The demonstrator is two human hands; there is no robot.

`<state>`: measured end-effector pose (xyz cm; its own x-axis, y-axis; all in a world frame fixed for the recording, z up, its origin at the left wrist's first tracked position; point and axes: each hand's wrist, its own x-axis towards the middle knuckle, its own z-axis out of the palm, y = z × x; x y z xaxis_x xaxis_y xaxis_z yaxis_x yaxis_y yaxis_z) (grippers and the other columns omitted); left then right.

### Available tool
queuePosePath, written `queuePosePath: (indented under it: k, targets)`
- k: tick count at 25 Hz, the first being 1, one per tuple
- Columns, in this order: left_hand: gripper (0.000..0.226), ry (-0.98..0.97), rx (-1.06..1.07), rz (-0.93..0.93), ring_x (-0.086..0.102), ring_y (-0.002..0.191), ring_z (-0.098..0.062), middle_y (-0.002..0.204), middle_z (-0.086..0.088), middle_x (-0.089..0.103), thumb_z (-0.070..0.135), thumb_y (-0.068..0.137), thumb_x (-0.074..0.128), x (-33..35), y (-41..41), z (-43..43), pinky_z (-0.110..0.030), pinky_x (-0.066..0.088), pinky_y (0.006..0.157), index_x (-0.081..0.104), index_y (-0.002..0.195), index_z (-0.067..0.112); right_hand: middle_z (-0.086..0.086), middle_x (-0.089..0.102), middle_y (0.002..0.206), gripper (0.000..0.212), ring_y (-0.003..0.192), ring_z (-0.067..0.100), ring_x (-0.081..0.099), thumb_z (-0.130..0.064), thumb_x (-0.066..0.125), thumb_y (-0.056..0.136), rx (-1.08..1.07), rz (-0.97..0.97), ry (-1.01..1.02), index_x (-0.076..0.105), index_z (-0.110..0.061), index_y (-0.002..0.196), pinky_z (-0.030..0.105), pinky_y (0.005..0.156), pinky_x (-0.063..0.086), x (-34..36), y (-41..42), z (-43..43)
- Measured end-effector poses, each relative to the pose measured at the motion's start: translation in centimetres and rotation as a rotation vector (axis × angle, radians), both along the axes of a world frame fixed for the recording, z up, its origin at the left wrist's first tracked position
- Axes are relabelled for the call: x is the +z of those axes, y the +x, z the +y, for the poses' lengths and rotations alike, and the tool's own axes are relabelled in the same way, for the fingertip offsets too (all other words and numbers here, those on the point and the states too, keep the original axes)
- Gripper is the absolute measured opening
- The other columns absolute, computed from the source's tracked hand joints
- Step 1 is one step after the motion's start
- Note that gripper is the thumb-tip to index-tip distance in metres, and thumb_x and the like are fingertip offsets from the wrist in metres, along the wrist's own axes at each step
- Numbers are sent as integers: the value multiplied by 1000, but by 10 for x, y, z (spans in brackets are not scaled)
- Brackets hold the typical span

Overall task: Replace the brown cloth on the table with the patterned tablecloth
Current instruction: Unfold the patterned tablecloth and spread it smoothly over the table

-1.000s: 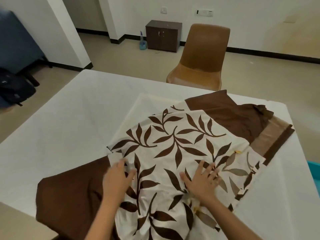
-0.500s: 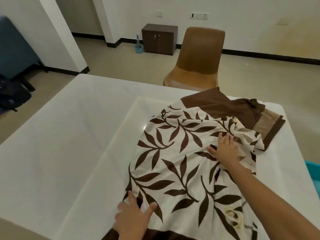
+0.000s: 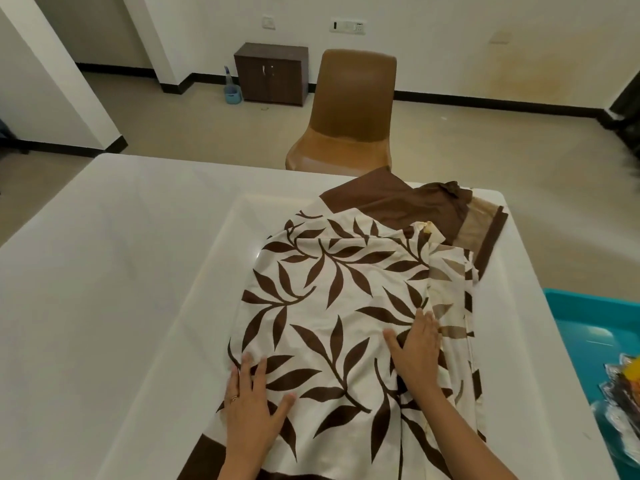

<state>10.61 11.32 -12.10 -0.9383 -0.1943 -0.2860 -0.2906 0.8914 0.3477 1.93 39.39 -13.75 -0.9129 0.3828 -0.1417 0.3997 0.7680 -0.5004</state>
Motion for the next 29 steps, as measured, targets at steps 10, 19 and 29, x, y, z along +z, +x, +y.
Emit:
queuePosePath:
  k: [10,19,29]
  targets:
    - [44,420,576,69,59,99,-35,109,-18,63,39,89,61,28,-45,-26,-44,47,92,55,113,3,12,50,114,23,111,29,40,-27,68,83,-159,99,165,63,-15,102,42,96,35,25,-7,-12]
    - [50,879,805,-62,59,103,-30,113,-15,63,44,101,32,27,-70,-28,-42,51,88,56,122,5,4,52,106,18,97,19,51,-13,45,99,-433,323,-585,46,-10,116,27,81,41,82,-2,14]
    - [35,673,413,-32,59,103,-21,119,-5,63,29,92,59,26,-97,56,-35,49,94,59,123,13,26,23,146,68,127,45,26,-27,65,87,-392,-25,151,28,-11,141,58,103,33,49,21,61]
